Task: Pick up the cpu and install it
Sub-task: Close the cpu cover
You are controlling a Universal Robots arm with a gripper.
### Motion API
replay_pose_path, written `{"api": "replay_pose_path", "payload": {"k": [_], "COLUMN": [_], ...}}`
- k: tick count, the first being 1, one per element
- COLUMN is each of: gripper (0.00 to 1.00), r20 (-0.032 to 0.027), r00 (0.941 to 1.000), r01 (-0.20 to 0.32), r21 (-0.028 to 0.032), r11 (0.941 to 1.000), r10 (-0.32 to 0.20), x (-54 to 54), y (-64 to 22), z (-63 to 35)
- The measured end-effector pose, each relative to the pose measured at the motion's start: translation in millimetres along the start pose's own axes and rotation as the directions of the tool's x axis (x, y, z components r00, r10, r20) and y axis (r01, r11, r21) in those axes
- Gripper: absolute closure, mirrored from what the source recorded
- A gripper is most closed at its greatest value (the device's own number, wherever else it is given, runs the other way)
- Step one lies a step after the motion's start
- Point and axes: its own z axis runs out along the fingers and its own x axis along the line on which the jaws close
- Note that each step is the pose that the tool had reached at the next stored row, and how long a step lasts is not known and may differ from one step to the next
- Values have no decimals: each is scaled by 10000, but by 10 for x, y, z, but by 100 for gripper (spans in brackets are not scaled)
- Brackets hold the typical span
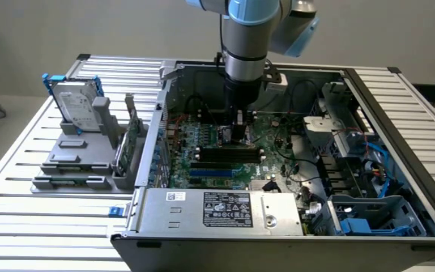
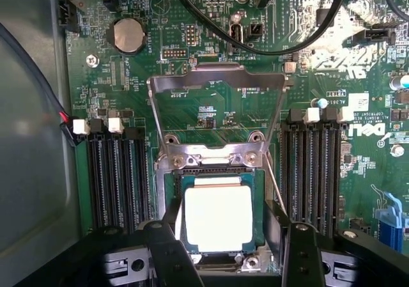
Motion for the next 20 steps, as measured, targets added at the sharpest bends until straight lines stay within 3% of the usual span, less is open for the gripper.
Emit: {"api": "replay_pose_path", "payload": {"k": [2, 4, 5, 7, 9, 11, 16, 20], "gripper": [38, 38, 38, 38, 38, 38, 38, 38], "r20": [-20, -90, -144, -305, -429, -517, -614, -654], "r00": [10000, 10000, 9999, 9995, 9991, 9987, 9981, 9979], "r01": [0, -1, -4, -6, -10, -12, -13, -14], "r21": [-21, -75, -117, -194, -213, -216, -211, -207], "r11": [10000, 10000, 9999, 9998, 9998, 9998, 9998, 9998], "r10": [0, 1, 2, 0, 1, 1, 0, 0], "x": [0, -1, 0, 0, 0, 0, -2, -3], "y": [0, 0, 0, 0, -3, -8, -28, -42], "z": [-6, -6, -6, -6, -6, -6, -6, -17]}}
